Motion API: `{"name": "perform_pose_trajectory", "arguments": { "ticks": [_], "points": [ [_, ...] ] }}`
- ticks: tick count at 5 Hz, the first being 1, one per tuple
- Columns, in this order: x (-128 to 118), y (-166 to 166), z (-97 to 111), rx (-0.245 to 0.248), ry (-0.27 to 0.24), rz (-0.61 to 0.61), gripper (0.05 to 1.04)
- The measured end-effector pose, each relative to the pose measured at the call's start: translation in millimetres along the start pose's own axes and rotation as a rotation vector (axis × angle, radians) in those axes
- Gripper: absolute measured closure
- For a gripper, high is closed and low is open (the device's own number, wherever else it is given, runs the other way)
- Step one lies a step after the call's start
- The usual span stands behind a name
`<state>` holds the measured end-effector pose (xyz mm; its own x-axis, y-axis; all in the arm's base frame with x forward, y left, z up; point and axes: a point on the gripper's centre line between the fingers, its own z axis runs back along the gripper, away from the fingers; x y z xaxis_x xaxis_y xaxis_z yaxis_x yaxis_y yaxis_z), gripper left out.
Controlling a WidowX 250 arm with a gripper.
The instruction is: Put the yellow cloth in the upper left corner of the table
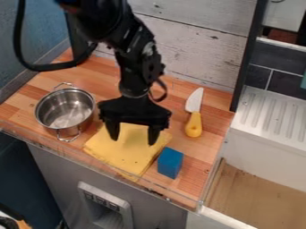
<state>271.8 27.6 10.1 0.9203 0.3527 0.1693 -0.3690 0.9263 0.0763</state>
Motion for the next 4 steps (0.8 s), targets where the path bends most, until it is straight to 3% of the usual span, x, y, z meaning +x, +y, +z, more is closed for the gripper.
{"name": "perform_pose_trajectory", "arguments": {
  "ticks": [1, 4],
  "points": [
    [-2, 3, -10, 0.004, 0.024, 0.0, 0.082],
    [10, -1, -31, -0.088, 0.049, 0.022, 0.082]
  ]
}}
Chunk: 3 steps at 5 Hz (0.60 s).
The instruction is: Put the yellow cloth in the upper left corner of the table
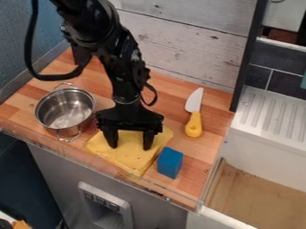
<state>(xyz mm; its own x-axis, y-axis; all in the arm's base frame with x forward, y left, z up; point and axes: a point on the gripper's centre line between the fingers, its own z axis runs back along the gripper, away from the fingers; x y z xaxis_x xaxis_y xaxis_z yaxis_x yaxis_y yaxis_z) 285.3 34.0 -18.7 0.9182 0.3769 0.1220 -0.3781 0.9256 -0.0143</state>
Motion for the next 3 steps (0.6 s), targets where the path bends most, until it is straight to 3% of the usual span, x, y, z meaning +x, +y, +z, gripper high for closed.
{"name": "perform_pose_trajectory", "arguments": {
  "ticks": [3],
  "points": [
    [58, -13, -5, -0.028, -0.079, 0.039, 0.082]
  ]
}}
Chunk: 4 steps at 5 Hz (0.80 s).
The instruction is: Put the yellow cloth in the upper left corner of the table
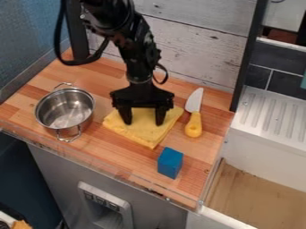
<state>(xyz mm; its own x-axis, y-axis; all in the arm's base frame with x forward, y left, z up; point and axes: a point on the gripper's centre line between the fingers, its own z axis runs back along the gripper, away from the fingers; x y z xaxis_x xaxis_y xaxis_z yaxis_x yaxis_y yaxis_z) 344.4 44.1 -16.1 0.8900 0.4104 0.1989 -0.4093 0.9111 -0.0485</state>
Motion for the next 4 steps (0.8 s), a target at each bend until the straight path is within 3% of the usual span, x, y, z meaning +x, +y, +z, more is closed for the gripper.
{"name": "perform_pose_trajectory", "arguments": {
  "ticks": [1, 3, 4],
  "points": [
    [22, 6, -4, -0.012, -0.02, 0.058, 0.082],
    [54, 31, -8, 0.013, -0.047, 0.122, 0.082],
    [65, 59, -8, 0.035, -0.064, 0.196, 0.082]
  ]
}}
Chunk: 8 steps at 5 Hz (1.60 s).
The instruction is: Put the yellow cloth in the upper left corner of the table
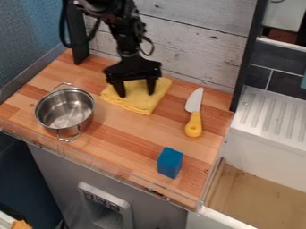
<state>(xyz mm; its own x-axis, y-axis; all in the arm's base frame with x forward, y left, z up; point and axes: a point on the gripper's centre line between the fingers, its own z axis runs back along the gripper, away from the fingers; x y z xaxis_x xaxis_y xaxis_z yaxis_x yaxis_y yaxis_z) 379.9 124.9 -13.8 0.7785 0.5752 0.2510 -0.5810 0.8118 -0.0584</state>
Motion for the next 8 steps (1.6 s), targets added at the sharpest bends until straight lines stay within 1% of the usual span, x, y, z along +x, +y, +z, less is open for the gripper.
{"name": "perform_pose_trajectory", "arguments": {
  "ticks": [1, 2, 3, 4, 5, 6, 7, 8],
  "points": [
    [10, 33, 0, 0.044, -0.001, 0.077, 0.082],
    [20, 63, 0, 0.052, -0.009, 0.187, 0.082],
    [29, 78, -1, 0.055, -0.011, 0.228, 0.082],
    [32, 81, -2, 0.055, -0.009, 0.238, 0.082],
    [32, 80, -2, 0.042, -0.006, 0.238, 0.082],
    [28, 80, 4, 0.037, -0.007, 0.242, 0.082],
    [36, 72, 27, -0.016, -0.051, 0.249, 0.082],
    [40, 68, 48, -0.039, -0.094, 0.229, 0.082]
  ]
}}
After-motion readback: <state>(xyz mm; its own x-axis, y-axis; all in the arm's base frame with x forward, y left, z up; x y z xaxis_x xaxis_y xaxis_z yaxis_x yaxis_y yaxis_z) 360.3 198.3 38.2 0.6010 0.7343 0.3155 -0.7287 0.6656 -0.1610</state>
